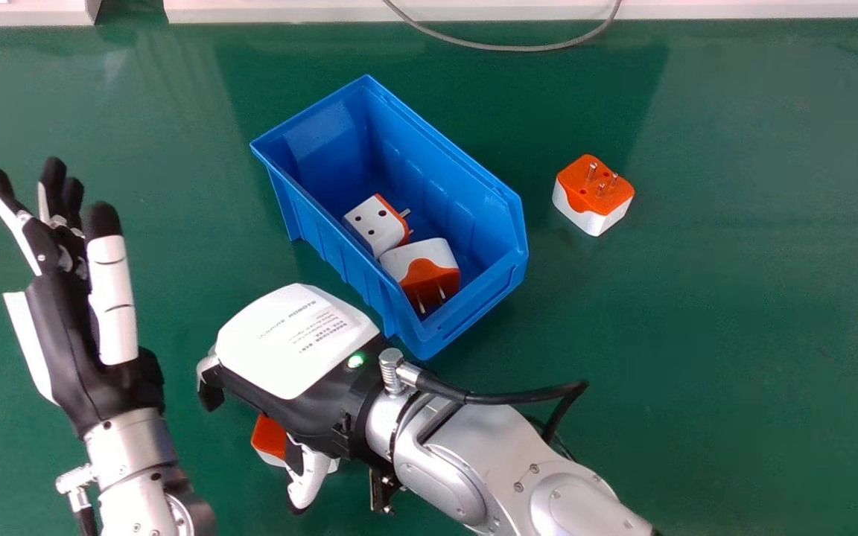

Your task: Pick all objects and put in blue box

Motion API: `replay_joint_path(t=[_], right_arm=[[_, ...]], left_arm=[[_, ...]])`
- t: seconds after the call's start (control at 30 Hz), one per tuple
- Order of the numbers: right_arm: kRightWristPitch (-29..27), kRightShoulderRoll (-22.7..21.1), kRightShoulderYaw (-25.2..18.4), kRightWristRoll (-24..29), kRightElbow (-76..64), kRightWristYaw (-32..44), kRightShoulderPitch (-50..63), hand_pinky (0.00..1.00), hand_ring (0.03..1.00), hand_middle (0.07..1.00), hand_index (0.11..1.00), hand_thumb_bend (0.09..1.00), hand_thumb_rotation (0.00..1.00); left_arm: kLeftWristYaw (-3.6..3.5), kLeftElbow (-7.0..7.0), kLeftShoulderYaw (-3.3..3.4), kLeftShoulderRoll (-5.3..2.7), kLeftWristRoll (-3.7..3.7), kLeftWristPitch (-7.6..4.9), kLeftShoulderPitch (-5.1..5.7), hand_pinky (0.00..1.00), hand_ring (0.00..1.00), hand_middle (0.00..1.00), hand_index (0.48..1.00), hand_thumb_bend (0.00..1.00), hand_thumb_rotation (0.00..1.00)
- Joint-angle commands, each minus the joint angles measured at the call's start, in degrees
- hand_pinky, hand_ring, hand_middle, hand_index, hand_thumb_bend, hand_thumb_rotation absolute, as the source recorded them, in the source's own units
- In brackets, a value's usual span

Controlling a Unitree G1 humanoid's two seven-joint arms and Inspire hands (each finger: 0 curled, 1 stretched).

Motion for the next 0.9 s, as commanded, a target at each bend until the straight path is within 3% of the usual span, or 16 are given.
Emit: replay_joint_path(t=[0.0, 0.07, 0.17, 0.23, 0.37, 0.47, 0.57, 0.7, 0.87], right_arm=[[0.6, 0.0, -0.1, 1.6, 2.2, -0.1, 1.8, 0.55, 0.681, 0.725, 0.603, 0.662, 0.02], [-0.4, 0.4, -1.2, 4.4, 2.8, -1.3, 2.3, 0.43, 0.547, 0.620, 0.560, 0.592, 0.01], [-2.7, 0.1, -1.9, 7.1, 3.3, -4.2, 2.7, 0.36, 0.459, 0.561, 0.554, 0.551, 0.00], [-3.8, -0.3, -1.8, 7.7, 3.6, -5.2, 2.6, 0.34, 0.438, 0.546, 0.556, 0.541, 0.00], [-5.0, -0.8, -1.3, 8.3, 3.8, -6.0, 2.4, 0.31, 0.389, 0.510, 0.560, 0.520, 0.00], [-6.0, -1.0, -1.5, 8.8, 3.6, -7.5, 3.0, 0.30, 0.375, 0.500, 0.561, 0.514, 0.00], [-7.1, -1.0, -1.7, 9.2, 3.7, -9.8, 3.6, 0.29, 0.364, 0.492, 0.562, 0.509, 0.00], [-7.3, -0.9, -1.9, 9.7, 1.8, -11.4, 4.8, 0.29, 0.357, 0.484, 0.561, 0.506, 0.00], [-5.3, -1.3, -2.6, 9.5, -4.1, -9.4, 5.7, 0.30, 0.376, 0.500, 0.537, 0.510, 0.00]], left_arm=[[-1.42, -0.01, 0.33, 0.55, -0.83, -1.31, -0.29, 0.93, 0.97, 0.98, 0.975, 0.74, 0.76], [-1.97, 0.32, 0.79, 0.87, -1.34, -1.44, -0.44, 0.94, 0.98, 0.98, 0.977, 0.73, 0.75], [-2.05, 0.85, 1.43, 1.69, -0.88, -1.60, -0.37, 0.94, 0.98, 0.98, 0.979, 0.71, 0.75], [-1.76, 0.65, 1.72, 1.77, -0.66, -1.35, -0.11, 0.94, 0.98, 0.99, 0.983, 0.71, 0.76], [-0.44, 0.55, 2.26, 1.76, 0.23, -1.31, 0.06, 0.95, 0.99, 0.99, 0.991, 0.71, 0.78], [-0.26, 0.60, 2.35, 1.69, 0.53, -1.47, 0.09, 0.94, 0.99, 0.99, 0.991, 0.71, 0.78], [-0.51, 0.75, 2.28, 1.54, 0.66, -1.73, 0.16, 0.94, 0.99, 0.99, 0.993, 0.70, 0.78], [-1.90, 0.78, 2.02, 1.20, 0.06, -1.93, 0.22, 0.95, 0.99, 0.99, 0.990, 0.69, 0.78], [-2.28, 0.93, 2.14, 0.96, 0.01, -1.97, 0.09, 0.94, 0.98, 0.98, 0.982, 0.69, 0.77]])
